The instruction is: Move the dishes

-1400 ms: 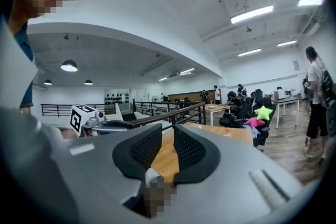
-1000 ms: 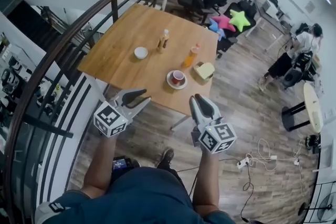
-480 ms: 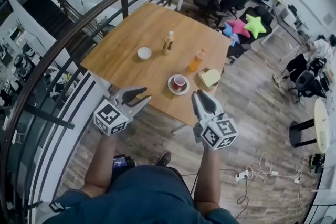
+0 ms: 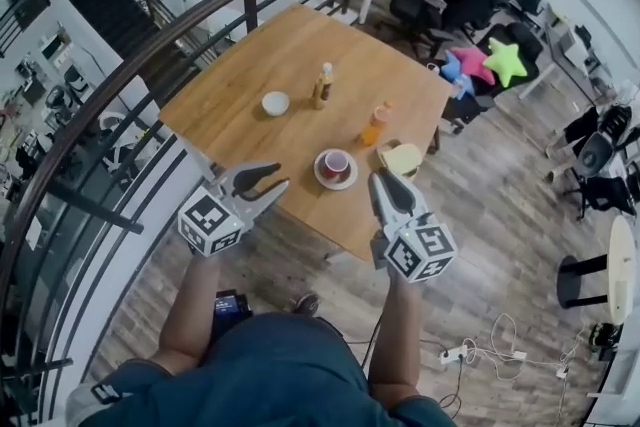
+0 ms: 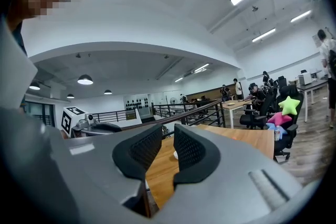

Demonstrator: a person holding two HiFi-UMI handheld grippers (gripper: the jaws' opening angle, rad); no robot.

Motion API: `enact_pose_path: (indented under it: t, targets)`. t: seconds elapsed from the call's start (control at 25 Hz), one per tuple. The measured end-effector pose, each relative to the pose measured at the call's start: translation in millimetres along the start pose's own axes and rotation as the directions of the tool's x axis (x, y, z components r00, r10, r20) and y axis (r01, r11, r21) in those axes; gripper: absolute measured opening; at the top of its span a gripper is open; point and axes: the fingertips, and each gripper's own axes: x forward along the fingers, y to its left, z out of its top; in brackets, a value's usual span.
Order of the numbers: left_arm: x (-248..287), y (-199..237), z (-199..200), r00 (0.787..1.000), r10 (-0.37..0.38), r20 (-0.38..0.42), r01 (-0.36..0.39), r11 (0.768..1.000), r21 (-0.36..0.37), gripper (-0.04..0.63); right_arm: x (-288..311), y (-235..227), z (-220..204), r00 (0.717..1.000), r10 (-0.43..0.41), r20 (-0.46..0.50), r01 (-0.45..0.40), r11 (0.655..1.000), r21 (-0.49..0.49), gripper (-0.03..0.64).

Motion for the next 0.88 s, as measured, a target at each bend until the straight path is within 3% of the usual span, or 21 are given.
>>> enact_pose_path:
  t: [0.4,0.88]
  targets:
    - [55.9,-16.1,9.8,0.999,0.009,-0.031,-0.008,1.000,0.023,0.114,-13.4,-55.3,2.6,1.000,0.017,0.009,-0.017,0.999,0.031,0.054]
    - [93.4,-0.8,7.2,0.998,-0.062,-0.030,0.062,0.998,0.014,0.117,-9.9,-81.4,-5.9,0.999,-0.054,-0.010,0.054,0.997,0.055,0.055]
